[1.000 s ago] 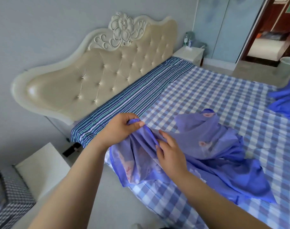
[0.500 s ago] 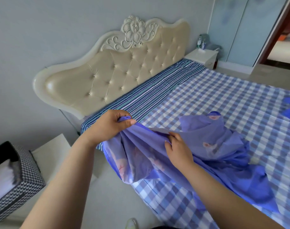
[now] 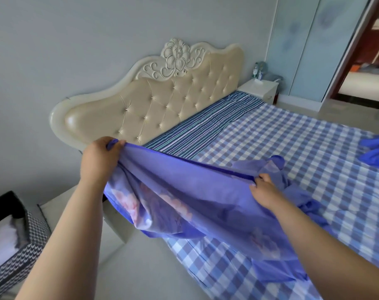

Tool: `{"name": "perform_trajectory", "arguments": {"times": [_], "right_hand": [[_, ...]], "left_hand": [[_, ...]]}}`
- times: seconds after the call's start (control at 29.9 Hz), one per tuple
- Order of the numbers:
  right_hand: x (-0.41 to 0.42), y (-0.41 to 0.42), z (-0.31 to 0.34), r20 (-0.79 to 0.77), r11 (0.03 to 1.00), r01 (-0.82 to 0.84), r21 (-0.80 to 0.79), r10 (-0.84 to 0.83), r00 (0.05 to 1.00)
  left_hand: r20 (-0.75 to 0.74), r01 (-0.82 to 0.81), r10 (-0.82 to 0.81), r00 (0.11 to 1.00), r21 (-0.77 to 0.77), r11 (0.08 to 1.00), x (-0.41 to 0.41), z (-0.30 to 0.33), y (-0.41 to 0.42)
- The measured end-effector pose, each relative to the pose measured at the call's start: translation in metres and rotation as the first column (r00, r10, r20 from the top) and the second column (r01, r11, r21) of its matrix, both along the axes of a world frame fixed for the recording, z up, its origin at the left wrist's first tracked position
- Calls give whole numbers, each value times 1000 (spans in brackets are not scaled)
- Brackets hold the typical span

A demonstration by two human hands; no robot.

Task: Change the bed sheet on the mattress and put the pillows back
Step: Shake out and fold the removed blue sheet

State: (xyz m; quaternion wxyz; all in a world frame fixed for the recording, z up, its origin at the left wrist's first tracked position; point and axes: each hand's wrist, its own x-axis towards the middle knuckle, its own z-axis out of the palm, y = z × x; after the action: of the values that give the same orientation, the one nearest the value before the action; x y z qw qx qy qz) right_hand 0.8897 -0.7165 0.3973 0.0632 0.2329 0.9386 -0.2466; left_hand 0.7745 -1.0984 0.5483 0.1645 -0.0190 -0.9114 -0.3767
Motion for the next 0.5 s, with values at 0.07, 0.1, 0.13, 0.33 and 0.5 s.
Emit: {"name": "perform_trajectory", "arguments": {"times": [0.07,0.1,0.13,0.33,0.5], "right_hand": [[-1,2,24,-42,994,23,104,-19,999],[-1,1,37,-100,988,46,144,-32,995],[1,-2,51,-168,981,65,181,-35,985],[31,-55,128,-518,991,-37,129,100,849],[87,-150,141,38,935,-320,-154,330,943]], "left_hand": [[13,-63,63,998,2,998,-3,-8,-12],[15,-87,87,996,10,996,-3,-11,-19],[14,-112,112,994,22,993,-3,-15,-26],[-141,-222,318,937,460,860,-2,-26,-82],[-89,-245,342,935,534,809,-8,-44,-160]]}}
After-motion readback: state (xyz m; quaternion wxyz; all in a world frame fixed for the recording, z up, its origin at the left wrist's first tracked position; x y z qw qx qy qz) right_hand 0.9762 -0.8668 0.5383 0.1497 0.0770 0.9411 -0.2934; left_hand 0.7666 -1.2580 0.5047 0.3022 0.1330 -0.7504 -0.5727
